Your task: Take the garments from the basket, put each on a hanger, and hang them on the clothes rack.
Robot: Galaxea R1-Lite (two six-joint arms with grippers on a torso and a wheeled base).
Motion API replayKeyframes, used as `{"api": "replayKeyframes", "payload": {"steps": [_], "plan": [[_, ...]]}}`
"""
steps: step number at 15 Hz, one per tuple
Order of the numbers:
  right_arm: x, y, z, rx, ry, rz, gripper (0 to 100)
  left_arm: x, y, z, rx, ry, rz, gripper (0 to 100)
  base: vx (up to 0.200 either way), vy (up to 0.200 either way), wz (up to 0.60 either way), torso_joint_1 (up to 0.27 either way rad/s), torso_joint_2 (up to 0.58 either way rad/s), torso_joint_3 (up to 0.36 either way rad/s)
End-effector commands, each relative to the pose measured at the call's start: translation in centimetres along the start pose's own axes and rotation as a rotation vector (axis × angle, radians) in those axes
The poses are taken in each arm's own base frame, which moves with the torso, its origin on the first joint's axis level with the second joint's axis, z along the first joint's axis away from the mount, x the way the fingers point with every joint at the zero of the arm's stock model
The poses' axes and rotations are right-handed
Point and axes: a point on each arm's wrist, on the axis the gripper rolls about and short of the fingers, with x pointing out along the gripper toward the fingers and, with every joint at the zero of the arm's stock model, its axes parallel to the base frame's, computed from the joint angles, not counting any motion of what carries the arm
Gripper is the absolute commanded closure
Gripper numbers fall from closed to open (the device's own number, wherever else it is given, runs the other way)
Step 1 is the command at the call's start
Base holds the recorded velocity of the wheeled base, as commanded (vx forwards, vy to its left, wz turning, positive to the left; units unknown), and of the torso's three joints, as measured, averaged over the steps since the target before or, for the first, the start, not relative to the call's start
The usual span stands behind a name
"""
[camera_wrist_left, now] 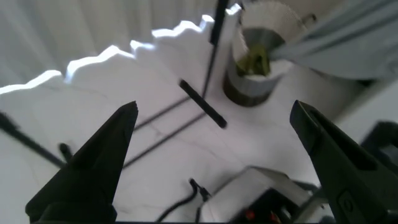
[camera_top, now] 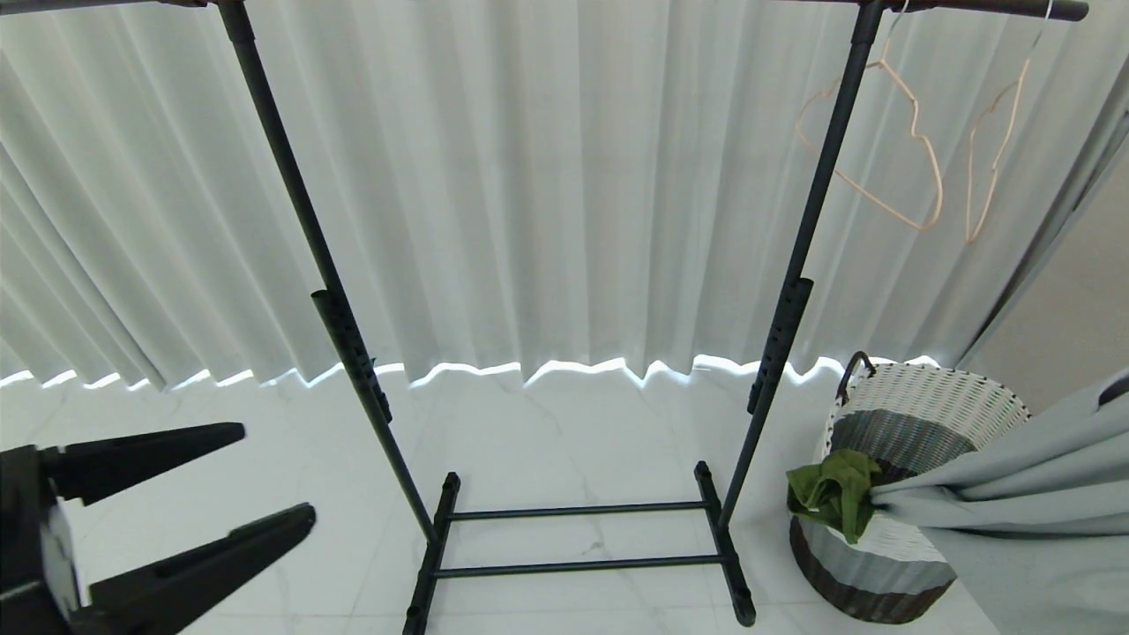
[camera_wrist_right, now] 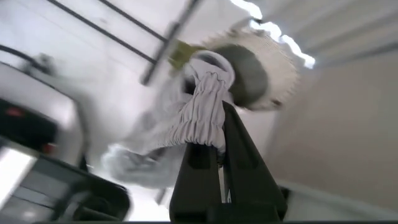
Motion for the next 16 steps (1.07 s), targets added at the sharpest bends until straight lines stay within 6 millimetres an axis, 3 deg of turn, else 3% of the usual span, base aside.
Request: {"api": "replayKeyframes", "payload": {"steps": [1,6,10,12,16], "plan": [[2.1,0.3,1.3,0.051,-0.005,0.182,100,4.3,-0.2,-0.1,-0.012,0.141,-0.129,0,0.000,0.000,0.00,0.000,0.00,0.000],[5.5,3.7,1.7,0.194,0.036,0.470,100,9.1,-2.9,1.2,-0.022,0.234,-0.310,0,0.000,0.000,0.00,0.000,0.00,0.000],[9.9,6.0,1.3,0.257,0.029,0.499,100,13.9,-7.8,2.1,-0.160,0.282,-0.291,0,0.000,0.000,0.00,0.000,0.00,0.000],[11.8,6.9,0.9,0.273,0.011,0.496,100,16.0,-10.2,0.4,-0.163,0.369,-0.327,0,0.000,0.000,0.00,0.000,0.00,0.000],[11.9,6.8,1.4,0.338,-0.022,0.496,100,19.9,-14.7,-2.9,-0.111,0.413,-0.385,0,0.000,0.000,0.00,0.000,0.00,0.000]]}}
